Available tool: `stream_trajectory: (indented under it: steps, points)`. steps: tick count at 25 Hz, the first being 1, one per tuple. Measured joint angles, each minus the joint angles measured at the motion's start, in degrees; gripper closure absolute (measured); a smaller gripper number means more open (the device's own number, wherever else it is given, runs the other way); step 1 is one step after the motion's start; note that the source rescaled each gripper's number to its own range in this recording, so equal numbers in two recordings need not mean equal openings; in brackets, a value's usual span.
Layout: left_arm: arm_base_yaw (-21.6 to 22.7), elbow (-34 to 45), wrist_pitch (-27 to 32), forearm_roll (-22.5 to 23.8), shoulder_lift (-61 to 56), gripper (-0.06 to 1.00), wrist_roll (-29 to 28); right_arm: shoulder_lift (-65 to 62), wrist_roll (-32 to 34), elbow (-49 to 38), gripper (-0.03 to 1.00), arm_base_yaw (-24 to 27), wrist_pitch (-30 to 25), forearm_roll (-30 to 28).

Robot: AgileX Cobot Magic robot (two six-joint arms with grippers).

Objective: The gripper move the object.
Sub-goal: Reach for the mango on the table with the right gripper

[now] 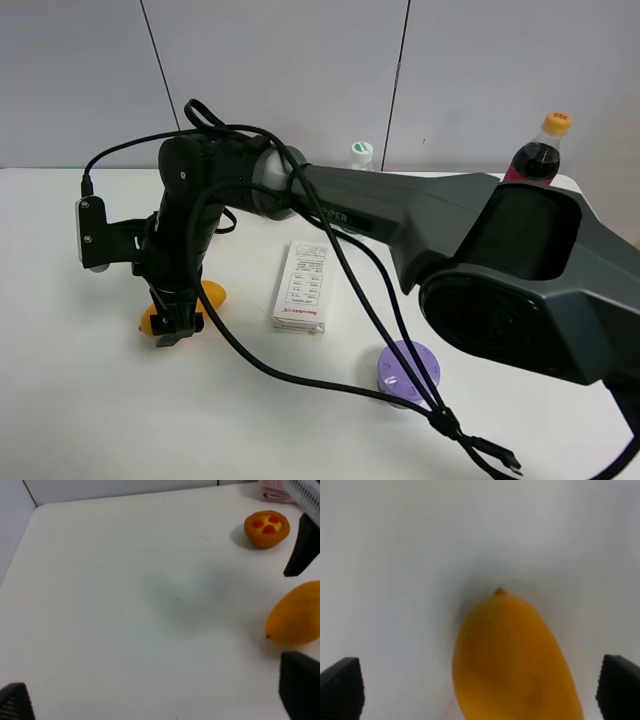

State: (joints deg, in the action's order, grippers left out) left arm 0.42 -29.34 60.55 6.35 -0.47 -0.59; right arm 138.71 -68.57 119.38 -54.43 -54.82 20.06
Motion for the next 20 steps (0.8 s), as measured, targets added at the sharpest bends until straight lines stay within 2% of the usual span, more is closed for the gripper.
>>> stream_trajectory:
  steps: [4,8,14,20]
  points:
    - [0.0,0.0,0.0,0.0,0.0,-0.06,0.0,0.9,-2.4,0.0,0.21,0.4,0.5,0.1]
    - [0.0,0.0,0.0,0.0,0.0,-0.06,0.0,0.9,-3.8,0.0,0.28,1.4,0.5,0.6]
    - [0.0,0.0,0.0,0.0,0.0,-0.06,0.0,2.5,-5.3,0.0,0.49,2.6,1.3,2.4]
    - [0.0,0.0,0.0,0.0,0.0,-0.06,0.0,4.3,-6.5,0.0,0.52,2.6,3.2,5.1]
